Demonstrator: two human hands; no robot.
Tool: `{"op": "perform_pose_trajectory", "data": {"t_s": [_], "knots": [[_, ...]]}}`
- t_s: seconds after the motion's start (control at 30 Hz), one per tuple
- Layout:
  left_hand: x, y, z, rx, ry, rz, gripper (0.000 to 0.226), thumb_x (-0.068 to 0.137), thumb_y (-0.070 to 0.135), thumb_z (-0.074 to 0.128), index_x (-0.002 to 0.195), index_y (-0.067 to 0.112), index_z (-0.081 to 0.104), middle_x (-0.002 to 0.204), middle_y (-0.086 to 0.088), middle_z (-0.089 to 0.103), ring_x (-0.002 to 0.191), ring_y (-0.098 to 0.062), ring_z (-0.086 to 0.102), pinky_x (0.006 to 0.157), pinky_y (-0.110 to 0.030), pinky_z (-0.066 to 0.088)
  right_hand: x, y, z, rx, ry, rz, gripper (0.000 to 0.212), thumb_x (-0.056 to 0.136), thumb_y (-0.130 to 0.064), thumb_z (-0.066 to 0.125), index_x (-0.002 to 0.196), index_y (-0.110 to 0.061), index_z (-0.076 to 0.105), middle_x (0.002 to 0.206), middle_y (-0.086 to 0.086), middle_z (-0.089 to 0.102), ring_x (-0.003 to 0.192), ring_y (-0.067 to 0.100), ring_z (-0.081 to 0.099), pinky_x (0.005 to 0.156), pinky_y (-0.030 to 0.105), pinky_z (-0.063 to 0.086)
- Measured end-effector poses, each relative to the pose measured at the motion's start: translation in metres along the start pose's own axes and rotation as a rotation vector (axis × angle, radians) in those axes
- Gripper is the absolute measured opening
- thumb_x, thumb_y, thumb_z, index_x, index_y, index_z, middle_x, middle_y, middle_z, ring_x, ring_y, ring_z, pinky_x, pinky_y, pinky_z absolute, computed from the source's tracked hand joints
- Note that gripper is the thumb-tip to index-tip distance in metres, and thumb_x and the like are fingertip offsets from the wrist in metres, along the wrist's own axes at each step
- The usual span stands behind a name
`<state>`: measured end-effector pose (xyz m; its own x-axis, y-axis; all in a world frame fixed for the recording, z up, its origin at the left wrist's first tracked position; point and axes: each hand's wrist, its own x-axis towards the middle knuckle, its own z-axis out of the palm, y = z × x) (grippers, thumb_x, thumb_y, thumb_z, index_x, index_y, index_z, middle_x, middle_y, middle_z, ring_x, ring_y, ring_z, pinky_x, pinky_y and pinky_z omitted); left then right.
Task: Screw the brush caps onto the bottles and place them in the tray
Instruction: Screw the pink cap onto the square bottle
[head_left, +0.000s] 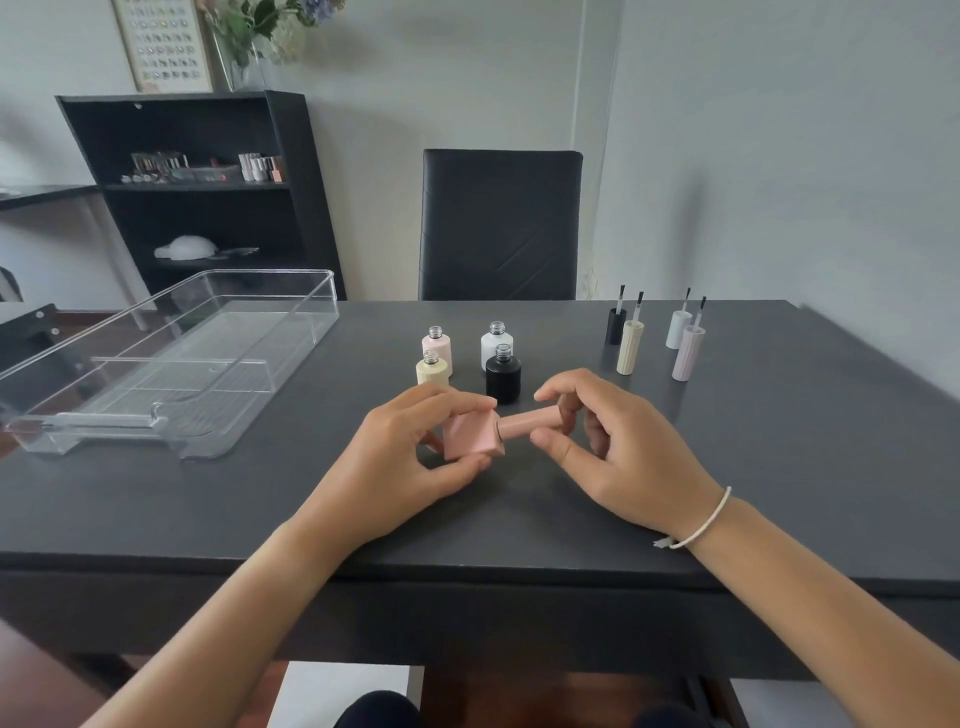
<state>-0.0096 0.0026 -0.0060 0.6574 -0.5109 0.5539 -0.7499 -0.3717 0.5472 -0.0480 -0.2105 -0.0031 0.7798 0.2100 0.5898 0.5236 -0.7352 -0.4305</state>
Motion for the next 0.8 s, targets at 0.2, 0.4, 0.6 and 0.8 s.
{"op": "perform_pose_trajectory", "data": {"t_s": [0.2, 0.4, 0.6, 0.8], "knots": [[0.0002, -0.0004, 0.0, 0.007, -0.006, -0.007, 0.042, 0.075, 0.017, 0.073, 0.111, 0.033, 0.061, 0.103, 0.021, 0.058, 0.095, -0.003, 0.056, 0.075, -0.011, 0.046, 0.0003, 0.0011, -0.0001, 0.004, 0.007, 0.008, 0.018, 0.087, -0.033, 0.052, 0.084, -0.016, 0.058, 0.055, -0.019, 0.043, 0.058, 0.001, 0.047, 0.052, 0.01, 0.033], [0.0001, -0.0011, 0.0004, -0.001, 0.009, -0.011, 0.043, 0.074, 0.015, 0.074, 0.113, 0.03, 0.061, 0.103, 0.021, 0.057, 0.094, -0.002, 0.056, 0.076, -0.012, 0.046, 0.0007, 0.0004, 0.0001, -0.002, -0.014, 0.008, 0.021, 0.085, -0.039, 0.052, 0.09, -0.019, 0.058, 0.06, -0.019, 0.046, 0.056, 0.006, 0.045, 0.05, 0.011, 0.032], [-0.0004, -0.002, 0.0013, 0.004, -0.005, -0.017, 0.043, 0.074, 0.015, 0.074, 0.111, 0.033, 0.06, 0.1, 0.02, 0.056, 0.091, -0.001, 0.055, 0.076, -0.011, 0.045, 0.0004, 0.0013, 0.0007, 0.01, -0.019, -0.014, 0.014, 0.086, -0.033, 0.053, 0.086, -0.02, 0.057, 0.066, -0.024, 0.049, 0.053, 0.009, 0.04, 0.05, 0.013, 0.029], [0.0, -0.0011, 0.0014, 0.021, 0.005, -0.007, 0.044, 0.074, 0.016, 0.075, 0.107, 0.039, 0.057, 0.101, 0.02, 0.056, 0.092, -0.001, 0.055, 0.075, -0.011, 0.046, 0.0018, -0.0007, 0.0012, 0.033, 0.006, -0.026, 0.023, 0.088, -0.035, 0.049, 0.083, -0.014, 0.058, 0.058, -0.017, 0.04, 0.055, 0.007, 0.04, 0.05, 0.015, 0.03]]}}
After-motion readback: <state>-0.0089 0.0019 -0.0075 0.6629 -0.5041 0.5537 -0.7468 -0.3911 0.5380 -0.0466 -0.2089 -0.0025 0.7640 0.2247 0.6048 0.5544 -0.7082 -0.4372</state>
